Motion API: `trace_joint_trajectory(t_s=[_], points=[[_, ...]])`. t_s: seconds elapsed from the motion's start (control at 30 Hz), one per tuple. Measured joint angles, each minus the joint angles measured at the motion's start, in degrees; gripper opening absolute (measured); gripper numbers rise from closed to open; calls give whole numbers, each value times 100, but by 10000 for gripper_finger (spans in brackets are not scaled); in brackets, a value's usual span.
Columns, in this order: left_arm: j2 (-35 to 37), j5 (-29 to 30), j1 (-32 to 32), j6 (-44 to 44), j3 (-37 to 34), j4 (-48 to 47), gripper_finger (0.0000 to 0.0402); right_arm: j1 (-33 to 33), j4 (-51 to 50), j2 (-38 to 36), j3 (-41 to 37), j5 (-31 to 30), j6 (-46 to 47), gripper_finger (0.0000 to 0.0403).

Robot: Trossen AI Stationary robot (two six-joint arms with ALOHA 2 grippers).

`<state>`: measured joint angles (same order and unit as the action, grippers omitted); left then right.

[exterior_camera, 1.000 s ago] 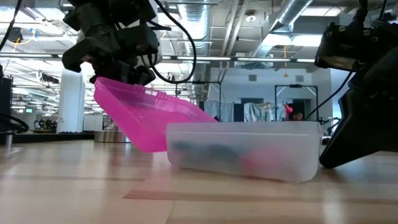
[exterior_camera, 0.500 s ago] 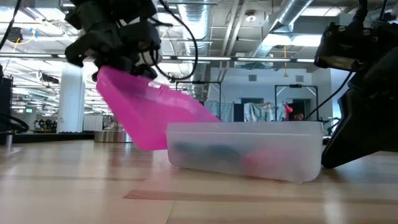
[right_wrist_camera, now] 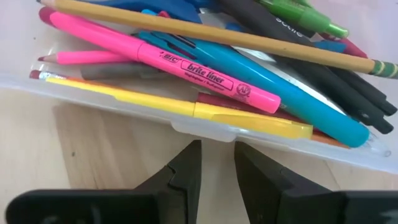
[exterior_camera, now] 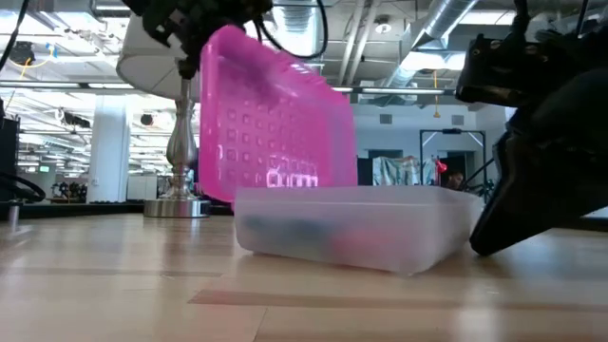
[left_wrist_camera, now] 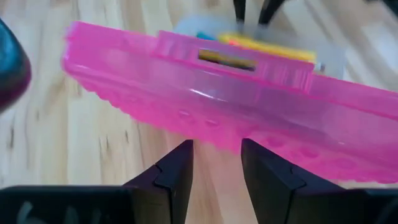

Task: Pick & place school supplies into a supply box
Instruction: Close the pink supply box

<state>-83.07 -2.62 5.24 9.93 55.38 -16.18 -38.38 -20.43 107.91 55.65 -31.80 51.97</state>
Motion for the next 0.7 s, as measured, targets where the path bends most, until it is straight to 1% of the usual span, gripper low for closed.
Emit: trace_joint_trajectory(t_s=[0.13, 0.4, 0.47, 0.6, 0.7], points=[[-34, -14, 78, 0, 2, 404, 128, 67, 40, 8, 14, -36, -14, 93], [-42, -10, 157, -56, 2, 824, 128, 76, 166, 8, 18, -113, -13, 93], [-42, -6, 155, -81, 2, 854, 128, 101, 207, 8, 18, -113, -20, 93], [-126, -22, 157, -147, 2, 865, 128, 195, 404, 8, 21, -117, -318, 93], [-264, -244, 158, -247, -1, 827, 128, 313, 544, 8, 21, -101, -529, 93]])
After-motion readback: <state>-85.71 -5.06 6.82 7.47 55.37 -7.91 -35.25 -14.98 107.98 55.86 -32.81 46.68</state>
